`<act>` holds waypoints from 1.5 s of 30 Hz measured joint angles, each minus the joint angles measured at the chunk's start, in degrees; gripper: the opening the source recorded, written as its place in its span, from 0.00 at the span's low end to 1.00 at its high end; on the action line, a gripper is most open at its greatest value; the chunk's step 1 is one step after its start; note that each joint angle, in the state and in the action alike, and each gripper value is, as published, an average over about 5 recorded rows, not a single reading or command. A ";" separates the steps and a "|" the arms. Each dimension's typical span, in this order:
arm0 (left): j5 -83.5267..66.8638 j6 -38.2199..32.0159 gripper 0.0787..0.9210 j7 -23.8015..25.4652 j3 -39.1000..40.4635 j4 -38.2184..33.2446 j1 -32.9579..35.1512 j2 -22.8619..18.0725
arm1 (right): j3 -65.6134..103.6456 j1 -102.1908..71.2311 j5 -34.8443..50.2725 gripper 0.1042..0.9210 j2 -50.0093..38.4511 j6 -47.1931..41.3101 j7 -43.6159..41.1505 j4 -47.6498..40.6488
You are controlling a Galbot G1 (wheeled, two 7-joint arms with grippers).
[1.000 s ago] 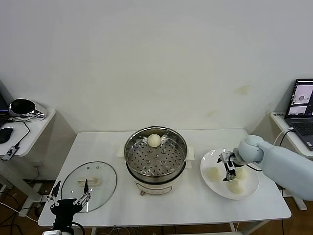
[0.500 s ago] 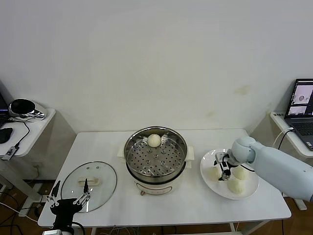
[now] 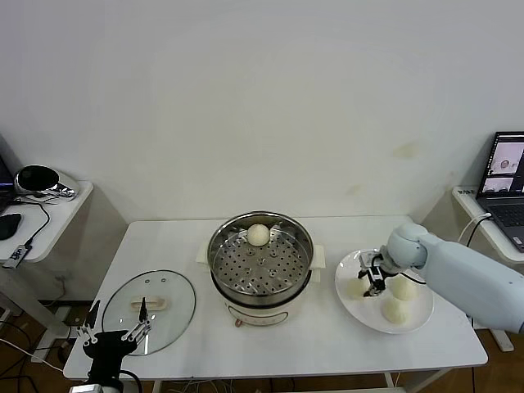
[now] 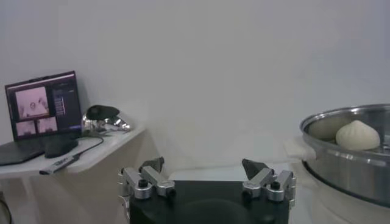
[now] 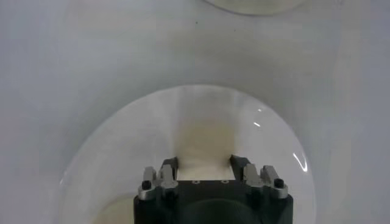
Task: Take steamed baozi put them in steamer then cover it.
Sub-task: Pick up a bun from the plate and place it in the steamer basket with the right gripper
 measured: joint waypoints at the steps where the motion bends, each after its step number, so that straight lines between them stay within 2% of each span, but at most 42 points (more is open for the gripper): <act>1: -0.06 0.00 0.88 -0.01 0.02 0.00 -0.03 0.04 | -0.41 0.97 0.56 0.51 -0.56 -0.21 -0.12 0.65; 10: -0.99 -0.02 0.88 -0.22 0.00 -0.03 -0.32 0.69 | -6.93 14.85 7.93 0.52 -4.04 -2.86 -0.23 6.69; 17: -1.78 0.00 0.88 -0.27 0.01 0.11 -0.93 1.37 | -14.80 29.20 17.10 0.54 -1.93 -6.49 1.24 10.59; 29: -2.51 0.10 0.88 -0.19 -0.16 0.85 -1.88 1.98 | -21.66 38.10 31.70 0.55 13.20 -14.58 7.18 9.52; 37: -2.56 0.18 0.88 -0.10 -0.18 0.66 -2.27 1.71 | -23.81 36.06 35.82 0.55 24.07 -19.11 10.56 5.54; 45: -2.58 0.19 0.88 -0.09 -0.04 0.64 -2.66 1.27 | -24.60 32.88 36.86 0.55 31.15 -21.56 12.62 1.86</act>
